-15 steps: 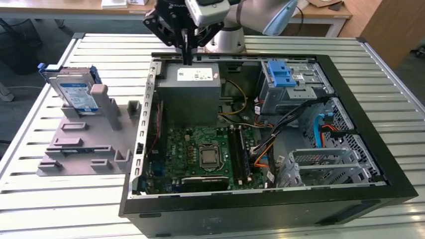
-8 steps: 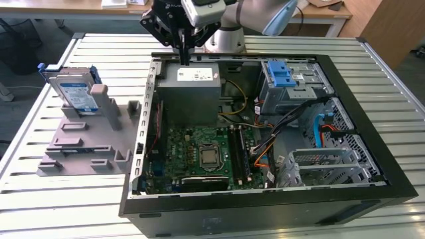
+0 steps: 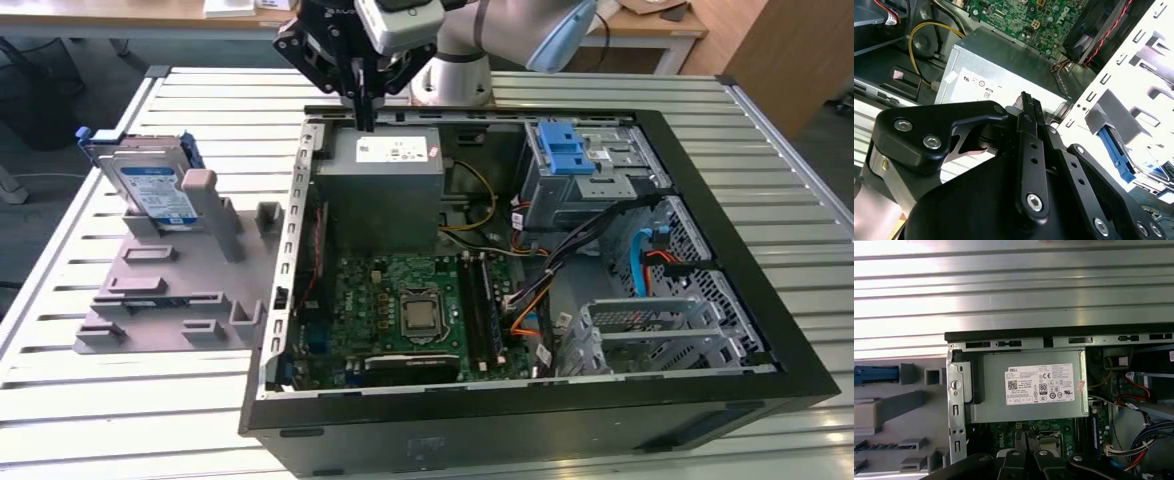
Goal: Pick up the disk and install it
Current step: 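Reach for the disk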
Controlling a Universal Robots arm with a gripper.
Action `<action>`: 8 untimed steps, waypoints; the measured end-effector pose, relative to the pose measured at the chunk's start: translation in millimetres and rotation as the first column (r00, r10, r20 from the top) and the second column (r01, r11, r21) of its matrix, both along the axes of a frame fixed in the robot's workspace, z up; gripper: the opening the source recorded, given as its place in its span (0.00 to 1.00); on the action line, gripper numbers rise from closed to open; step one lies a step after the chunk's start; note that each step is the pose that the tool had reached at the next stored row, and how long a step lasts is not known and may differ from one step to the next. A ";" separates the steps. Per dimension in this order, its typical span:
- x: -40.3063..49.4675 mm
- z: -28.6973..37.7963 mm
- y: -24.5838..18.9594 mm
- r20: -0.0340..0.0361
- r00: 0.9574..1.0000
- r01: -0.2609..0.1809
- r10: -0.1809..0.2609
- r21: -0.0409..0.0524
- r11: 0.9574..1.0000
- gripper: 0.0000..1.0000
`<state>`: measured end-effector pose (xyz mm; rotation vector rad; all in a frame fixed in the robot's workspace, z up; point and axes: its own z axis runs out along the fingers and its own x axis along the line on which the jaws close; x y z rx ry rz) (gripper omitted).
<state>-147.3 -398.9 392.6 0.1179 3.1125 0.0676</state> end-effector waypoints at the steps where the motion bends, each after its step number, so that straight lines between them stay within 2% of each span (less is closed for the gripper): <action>1: -0.8 -0.1 0.0 0.000 1.000 0.000 0.000 0.000 1.000 0.15; 8: -5.7 -0.2 0.0 0.000 1.000 0.000 0.000 0.000 1.000 0.15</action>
